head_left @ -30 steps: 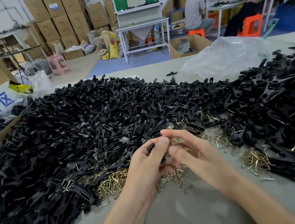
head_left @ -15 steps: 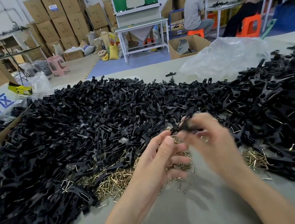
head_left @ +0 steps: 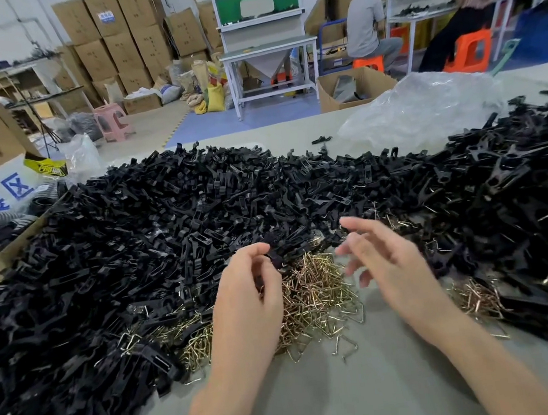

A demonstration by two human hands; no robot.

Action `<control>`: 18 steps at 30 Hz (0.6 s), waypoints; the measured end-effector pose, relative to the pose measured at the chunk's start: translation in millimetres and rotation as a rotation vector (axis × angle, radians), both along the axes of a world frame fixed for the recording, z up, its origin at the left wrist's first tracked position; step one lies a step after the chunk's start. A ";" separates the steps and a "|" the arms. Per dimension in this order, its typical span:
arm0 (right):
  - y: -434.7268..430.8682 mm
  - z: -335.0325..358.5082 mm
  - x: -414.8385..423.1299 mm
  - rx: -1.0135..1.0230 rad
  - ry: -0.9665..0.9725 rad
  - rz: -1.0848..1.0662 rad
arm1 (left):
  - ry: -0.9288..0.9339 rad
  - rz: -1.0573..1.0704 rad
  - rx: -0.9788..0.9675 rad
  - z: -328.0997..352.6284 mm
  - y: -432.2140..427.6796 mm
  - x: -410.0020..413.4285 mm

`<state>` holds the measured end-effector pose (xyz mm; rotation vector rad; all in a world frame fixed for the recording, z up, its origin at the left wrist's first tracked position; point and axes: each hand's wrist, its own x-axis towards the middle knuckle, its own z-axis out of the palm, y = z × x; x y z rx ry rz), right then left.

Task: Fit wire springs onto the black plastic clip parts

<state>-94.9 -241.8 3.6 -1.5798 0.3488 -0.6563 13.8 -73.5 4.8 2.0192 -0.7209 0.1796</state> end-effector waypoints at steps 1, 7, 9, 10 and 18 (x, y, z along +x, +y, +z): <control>1.6 -2.8 2.2 -0.044 0.046 -0.005 | -0.045 0.004 0.048 -0.5 0.0 2.4; -4.5 -8.6 5.1 -0.050 0.114 -0.031 | -0.075 -0.069 0.435 17.7 -30.8 37.3; -4.5 -7.9 4.8 -0.022 0.108 -0.031 | 0.005 -0.124 0.658 28.7 -50.6 50.5; -4.6 -8.1 5.0 -0.008 0.105 -0.032 | 0.026 -0.137 0.754 33.8 -59.8 55.9; -5.9 -9.5 4.9 0.029 0.094 -0.025 | -0.369 -0.101 1.027 39.7 -93.0 47.6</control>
